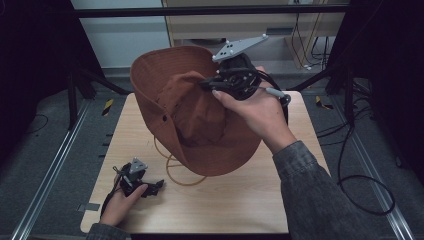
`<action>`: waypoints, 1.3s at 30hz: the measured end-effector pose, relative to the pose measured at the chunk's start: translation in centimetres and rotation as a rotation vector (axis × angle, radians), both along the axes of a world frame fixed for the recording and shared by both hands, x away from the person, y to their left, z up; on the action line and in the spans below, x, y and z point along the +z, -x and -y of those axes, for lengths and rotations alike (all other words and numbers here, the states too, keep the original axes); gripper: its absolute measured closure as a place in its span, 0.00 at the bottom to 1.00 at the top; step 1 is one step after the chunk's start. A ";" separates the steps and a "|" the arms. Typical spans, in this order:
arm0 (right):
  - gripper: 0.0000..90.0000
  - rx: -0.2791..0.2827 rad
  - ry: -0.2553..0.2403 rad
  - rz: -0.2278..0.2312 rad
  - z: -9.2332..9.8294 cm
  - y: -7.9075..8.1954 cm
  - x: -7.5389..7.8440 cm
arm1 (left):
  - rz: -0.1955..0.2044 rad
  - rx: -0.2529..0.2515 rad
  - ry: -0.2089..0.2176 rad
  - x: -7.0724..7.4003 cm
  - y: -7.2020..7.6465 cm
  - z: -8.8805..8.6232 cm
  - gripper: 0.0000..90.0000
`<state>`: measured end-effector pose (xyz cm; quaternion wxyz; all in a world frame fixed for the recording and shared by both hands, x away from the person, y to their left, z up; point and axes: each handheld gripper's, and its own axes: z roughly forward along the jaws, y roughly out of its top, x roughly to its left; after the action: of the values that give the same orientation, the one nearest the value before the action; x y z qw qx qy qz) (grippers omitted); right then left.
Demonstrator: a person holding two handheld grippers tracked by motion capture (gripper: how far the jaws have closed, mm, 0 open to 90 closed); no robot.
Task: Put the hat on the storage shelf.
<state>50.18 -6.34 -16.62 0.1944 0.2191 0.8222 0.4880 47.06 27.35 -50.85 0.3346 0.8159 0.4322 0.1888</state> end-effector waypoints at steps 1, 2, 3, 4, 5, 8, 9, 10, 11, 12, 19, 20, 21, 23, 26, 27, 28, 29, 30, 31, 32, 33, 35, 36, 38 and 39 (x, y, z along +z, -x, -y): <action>0.99 0.008 0.004 -0.002 -0.4 0.0 0.0 | 0.000 0.000 0.000 0.0 0.0 0.0 0.00; 0.99 0.008 0.004 -0.002 -0.4 0.0 0.0 | 0.000 0.000 0.000 0.0 0.0 0.0 0.00; 0.99 0.011 0.004 -0.005 -0.7 0.0 -0.1 | 0.000 0.000 0.000 0.0 0.0 0.0 0.00; 0.99 0.017 0.008 -0.008 -0.9 -0.1 -0.2 | 0.000 0.000 0.000 0.0 0.0 0.0 0.00; 0.99 0.021 0.014 -0.010 -1.2 -0.2 -0.4 | 0.000 0.000 0.000 0.0 0.0 0.0 0.00; 0.99 0.040 0.016 -0.020 -2.2 -0.3 -0.8 | 0.000 0.002 0.002 0.0 0.0 0.0 0.00; 0.99 0.040 0.016 -0.020 -2.2 -0.3 -0.8 | 0.000 0.000 0.002 0.0 0.0 0.0 0.00; 0.99 0.046 0.014 -0.022 -2.4 -0.3 -0.9 | 0.000 0.000 0.002 0.0 0.0 0.0 0.00; 0.99 0.056 0.018 -0.028 -2.9 -0.4 -1.2 | -0.001 0.001 0.001 0.0 0.0 0.0 0.00; 0.99 0.061 0.019 -0.031 -3.2 -0.4 -1.4 | -0.001 0.001 0.001 0.0 0.0 0.0 0.00; 0.99 0.079 0.035 -0.044 -4.6 -0.7 -2.1 | -0.001 0.001 0.000 0.0 0.0 0.0 0.00; 0.99 0.084 0.038 -0.049 -4.8 -0.7 -2.2 | -0.001 0.000 0.001 0.0 0.0 0.0 0.00; 0.99 0.090 0.041 -0.050 -5.0 -0.7 -2.3 | 0.000 0.001 0.001 0.0 0.0 0.0 0.00; 0.99 0.098 0.050 -0.054 -5.5 -0.7 -2.7 | 0.000 0.000 0.000 0.0 0.0 0.0 0.00; 0.99 0.102 0.059 -0.064 -5.9 -0.8 -3.1 | 0.000 0.000 0.000 0.0 0.0 0.0 0.00; 0.99 0.102 0.060 -0.063 -6.0 -0.8 -3.2 | 0.000 0.000 0.000 0.0 0.0 0.0 0.00; 0.99 0.104 0.060 -0.068 -6.1 -0.9 -3.3 | 0.000 0.001 0.001 0.0 0.0 0.0 0.00; 0.99 0.106 0.061 -0.070 -6.2 -0.9 -3.4 | 0.000 0.000 0.001 0.0 0.0 0.0 0.00; 0.99 0.107 0.064 -0.069 -6.2 -0.9 -3.4 | 0.000 0.000 0.000 0.0 0.0 0.0 0.00; 0.99 0.109 0.066 -0.072 -6.3 -0.9 -3.4 | 0.000 0.000 0.001 0.0 0.0 0.0 0.00; 0.99 0.111 0.069 -0.074 -6.5 -0.9 -3.5 | 0.000 -0.001 0.000 0.0 0.0 0.0 0.00; 0.99 0.111 0.069 -0.074 -6.5 -0.9 -3.5 | 0.000 -0.001 0.001 0.0 0.0 0.0 0.00; 0.99 0.110 0.074 -0.079 -6.6 -1.0 -3.5 | 0.000 -0.001 0.001 0.0 0.0 0.0 0.00; 0.99 0.110 0.076 -0.082 -6.6 -1.0 -3.6 | 0.000 -0.001 0.001 0.0 0.0 0.0 0.00; 0.99 0.105 0.090 -0.084 -6.7 -1.1 -3.8 | 0.000 -0.001 0.000 0.0 0.0 0.0 0.00; 0.99 0.105 0.096 -0.086 -6.7 -1.2 -3.9 | 0.000 -0.001 0.001 0.0 0.0 0.0 0.00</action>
<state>51.38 0.39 -20.47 0.1434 0.1871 0.8626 0.4476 47.06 27.33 -50.87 0.3349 0.8159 0.4319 0.1886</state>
